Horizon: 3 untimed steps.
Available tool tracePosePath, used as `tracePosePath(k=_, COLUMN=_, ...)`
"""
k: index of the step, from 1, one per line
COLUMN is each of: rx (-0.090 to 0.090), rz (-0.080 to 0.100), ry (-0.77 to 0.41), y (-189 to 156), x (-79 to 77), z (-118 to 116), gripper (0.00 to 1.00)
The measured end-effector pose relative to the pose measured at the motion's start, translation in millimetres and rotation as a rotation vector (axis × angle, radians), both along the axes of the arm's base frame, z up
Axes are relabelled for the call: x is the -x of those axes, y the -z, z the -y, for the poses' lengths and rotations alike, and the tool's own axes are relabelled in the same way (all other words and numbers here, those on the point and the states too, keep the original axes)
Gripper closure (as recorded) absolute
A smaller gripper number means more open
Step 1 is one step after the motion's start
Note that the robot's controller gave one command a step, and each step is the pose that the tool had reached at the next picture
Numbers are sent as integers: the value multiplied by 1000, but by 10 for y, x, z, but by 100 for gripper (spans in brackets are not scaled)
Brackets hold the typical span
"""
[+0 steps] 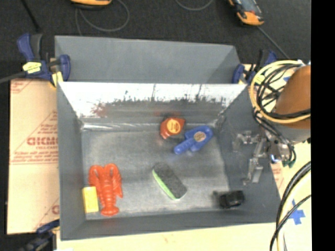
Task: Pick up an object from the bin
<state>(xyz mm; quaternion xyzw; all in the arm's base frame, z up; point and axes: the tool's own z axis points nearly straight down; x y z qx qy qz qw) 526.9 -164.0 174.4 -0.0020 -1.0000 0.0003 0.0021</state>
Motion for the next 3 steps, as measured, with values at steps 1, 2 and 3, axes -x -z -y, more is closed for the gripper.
tracePosePath(k=1, rx=2, rz=8, ry=-4, y=-46, x=-19, z=-7, gripper=0)
tracePosePath(k=2, rx=2, rz=8, ry=-31, y=110, x=89, z=-536, gripper=0)
tracePosePath(k=3, rx=-3, rz=5, ry=-51, y=115, x=-295, z=-653, gripper=0)
